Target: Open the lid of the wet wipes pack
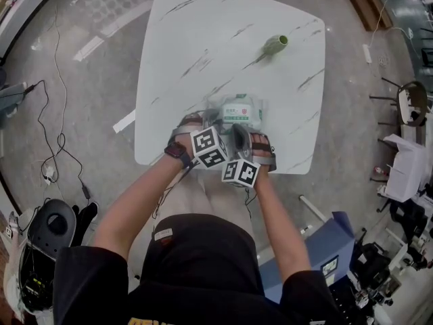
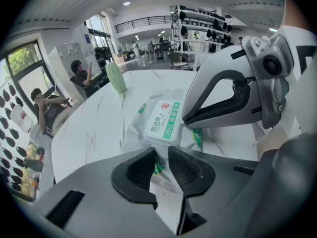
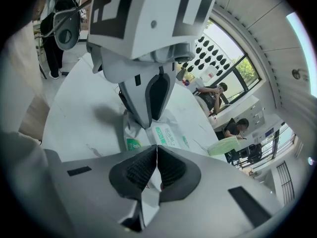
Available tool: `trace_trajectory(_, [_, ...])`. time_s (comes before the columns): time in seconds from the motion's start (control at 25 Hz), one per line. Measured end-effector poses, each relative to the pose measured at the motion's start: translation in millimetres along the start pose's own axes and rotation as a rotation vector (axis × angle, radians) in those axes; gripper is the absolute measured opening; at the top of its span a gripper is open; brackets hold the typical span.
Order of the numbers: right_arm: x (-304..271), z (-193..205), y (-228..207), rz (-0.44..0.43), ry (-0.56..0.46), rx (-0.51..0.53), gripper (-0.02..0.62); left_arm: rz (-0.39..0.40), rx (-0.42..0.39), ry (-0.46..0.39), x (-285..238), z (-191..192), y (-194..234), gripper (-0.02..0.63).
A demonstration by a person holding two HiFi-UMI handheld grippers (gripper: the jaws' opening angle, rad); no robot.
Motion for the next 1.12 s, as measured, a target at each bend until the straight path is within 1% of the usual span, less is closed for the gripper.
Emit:
trace_trajectory(0.32, [11,-11,-24,0.078,-0.041,0.002,0.005,0.000,-0.009,0.012,0,0,0,0.093])
trace_trajectory(0.56, [11,-14,-43,0.115,-0.056,0.003,0.003,0.004,-0.010,0.016,0,0,-2,0.092])
trace_trajectory(0.68, [10,-17,-50,0.116,-0.054,-0.006,0.003,0.004,-0.009,0.016,-1,0,-1,0.092])
trace_trajectory(0.8, [9,-18,-54,0.084,-0.066,-0.041,0.003,0.002,-0.007,0.012,0,-1,-1,0.092])
trace_trajectory(0.88, [9,-17,-58,0.031,-0.080,-0.072,0.003,0.002,-0.007,0.011,-1,0,-1,0.092])
trace_trajectory(1.12, [7,-15,-67,-0.122,-0.109,-0.096,0.003,0.004,-0.010,0.007,-3,2,-2,0.092])
Point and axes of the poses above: the fingertips, and each gripper's own axes: x backward along the fingers, y to its left, z out of its underside, the point moved 3 cm from there along x, backward along the fingers, and after that the axes turned 2 degrees about -y, right-handed, at the moved point
